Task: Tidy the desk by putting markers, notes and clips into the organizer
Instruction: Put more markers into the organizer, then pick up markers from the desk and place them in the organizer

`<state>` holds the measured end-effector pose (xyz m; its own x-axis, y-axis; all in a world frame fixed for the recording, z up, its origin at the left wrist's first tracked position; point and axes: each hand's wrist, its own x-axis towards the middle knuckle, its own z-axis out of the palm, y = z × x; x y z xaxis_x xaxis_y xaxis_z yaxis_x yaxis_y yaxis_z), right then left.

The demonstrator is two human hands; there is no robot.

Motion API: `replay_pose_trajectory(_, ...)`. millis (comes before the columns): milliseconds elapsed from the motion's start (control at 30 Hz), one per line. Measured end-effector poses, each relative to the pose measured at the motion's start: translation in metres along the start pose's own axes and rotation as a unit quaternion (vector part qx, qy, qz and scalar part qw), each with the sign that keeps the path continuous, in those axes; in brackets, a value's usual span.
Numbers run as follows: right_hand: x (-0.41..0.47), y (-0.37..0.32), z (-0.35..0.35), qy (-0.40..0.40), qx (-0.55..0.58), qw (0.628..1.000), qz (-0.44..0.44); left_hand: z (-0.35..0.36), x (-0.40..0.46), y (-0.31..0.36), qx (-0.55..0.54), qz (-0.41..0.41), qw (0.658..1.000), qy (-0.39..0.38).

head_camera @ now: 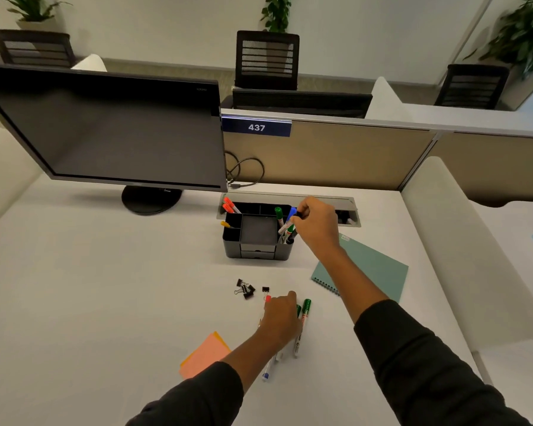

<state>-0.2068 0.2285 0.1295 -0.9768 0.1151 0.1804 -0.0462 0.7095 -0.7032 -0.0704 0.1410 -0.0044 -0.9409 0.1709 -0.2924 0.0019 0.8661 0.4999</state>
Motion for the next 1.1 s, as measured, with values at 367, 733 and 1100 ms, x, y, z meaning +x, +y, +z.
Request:
replay_pose_trajectory(367,0.013,0.018,0.031,-0.042,-0.039,0.998,0.016,-0.01,-0.003,0.004,-0.093,0.009,0.996,0.013)
replay_pose_trajectory(733,0.015,0.031,0.048,-0.037,-0.064,0.997,-0.013,-0.024,-0.004,0.002,-0.151,-0.002,0.986,0.063)
replay_pose_trajectory(1100,-0.021,0.056,0.04,0.077,0.01,0.996,-0.032,-0.064,-0.003,-0.02,-0.216,-0.019,0.966,0.138)
